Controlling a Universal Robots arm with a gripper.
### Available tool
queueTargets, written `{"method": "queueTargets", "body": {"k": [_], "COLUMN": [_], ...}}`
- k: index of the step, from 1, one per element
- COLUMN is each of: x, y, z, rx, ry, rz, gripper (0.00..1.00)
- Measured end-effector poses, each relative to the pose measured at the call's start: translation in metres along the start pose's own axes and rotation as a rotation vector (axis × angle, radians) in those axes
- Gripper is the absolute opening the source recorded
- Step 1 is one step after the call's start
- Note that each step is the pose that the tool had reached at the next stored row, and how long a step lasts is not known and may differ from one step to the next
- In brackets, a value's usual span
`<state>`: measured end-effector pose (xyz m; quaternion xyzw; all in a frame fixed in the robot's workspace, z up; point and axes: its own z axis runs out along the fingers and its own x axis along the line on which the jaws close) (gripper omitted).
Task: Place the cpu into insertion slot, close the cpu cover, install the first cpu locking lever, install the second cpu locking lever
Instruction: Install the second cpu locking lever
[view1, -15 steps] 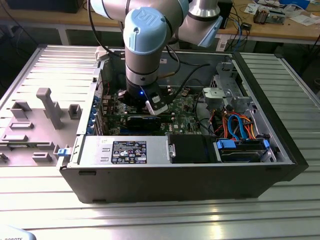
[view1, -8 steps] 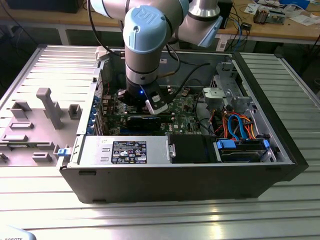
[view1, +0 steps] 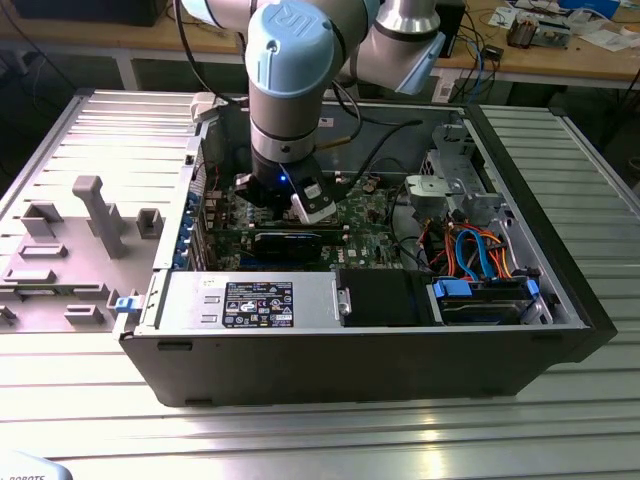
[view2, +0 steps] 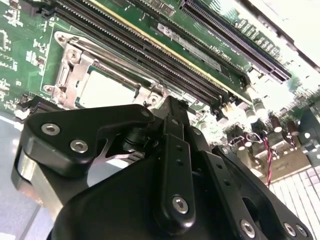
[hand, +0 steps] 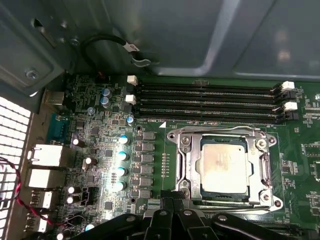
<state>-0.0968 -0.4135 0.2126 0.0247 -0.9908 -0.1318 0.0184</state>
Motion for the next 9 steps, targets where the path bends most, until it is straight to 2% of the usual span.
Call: {"method": "queueTargets", "body": {"k": [9], "x": [0.0001], "y": [0.0005], "z": [-0.0017], "rx": [-0.0001], "ry": [0.0009], "rz": [0.0], "gripper": [0.11]}}
